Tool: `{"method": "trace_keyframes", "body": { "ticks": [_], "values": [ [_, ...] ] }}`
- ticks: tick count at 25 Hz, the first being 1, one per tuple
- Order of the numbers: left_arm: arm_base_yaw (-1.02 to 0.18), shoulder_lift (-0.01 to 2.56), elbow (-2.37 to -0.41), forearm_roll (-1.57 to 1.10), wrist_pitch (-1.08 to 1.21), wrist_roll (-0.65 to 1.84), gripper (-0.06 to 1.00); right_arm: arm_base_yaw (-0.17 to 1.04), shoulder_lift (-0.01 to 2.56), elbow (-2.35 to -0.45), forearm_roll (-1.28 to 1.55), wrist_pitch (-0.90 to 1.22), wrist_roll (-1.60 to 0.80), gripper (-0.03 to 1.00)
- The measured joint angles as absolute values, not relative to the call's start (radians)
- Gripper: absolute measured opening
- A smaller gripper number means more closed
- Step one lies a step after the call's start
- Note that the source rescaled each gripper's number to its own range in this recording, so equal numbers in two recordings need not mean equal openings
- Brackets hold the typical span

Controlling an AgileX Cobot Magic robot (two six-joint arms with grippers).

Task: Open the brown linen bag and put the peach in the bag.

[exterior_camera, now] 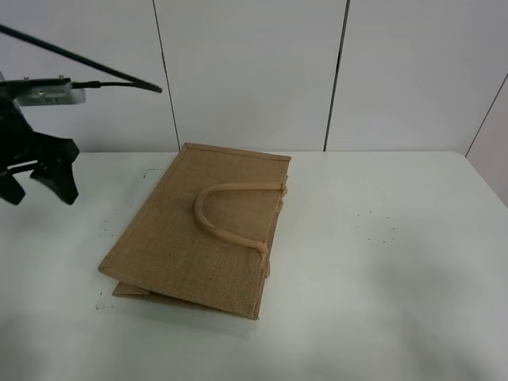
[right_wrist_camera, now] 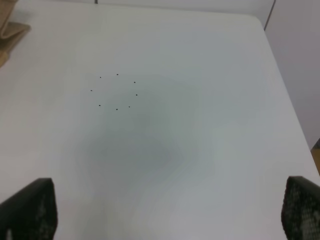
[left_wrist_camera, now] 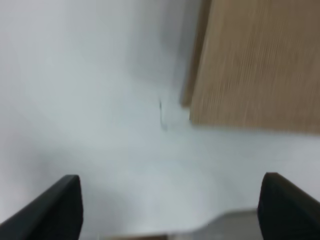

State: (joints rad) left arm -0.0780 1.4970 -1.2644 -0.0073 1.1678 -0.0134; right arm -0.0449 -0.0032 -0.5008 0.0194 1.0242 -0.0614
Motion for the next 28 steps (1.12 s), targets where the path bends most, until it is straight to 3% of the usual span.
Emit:
{"method": "trace_keyframes", "body": {
  "ticks": [10,15,28],
  "values": [
    [-0.078,1.025,-0.76,-0.006,1.16,0.007,0.99,-0.045,-0.003,-0.501,0.019,1.024,-0.061,1.0],
    [-0.078,0.792,-0.562,-0.01,1.051,0.032,0.99,-0.045,-0.003,-0.501,0.019,1.024,-0.061,1.0],
    [-0.078,0.392,-0.506,-0.053,1.05,0.07,0.99,-0.045,-0.003,-0.501,0.019,1.024,-0.061,1.0]
  ]
}}
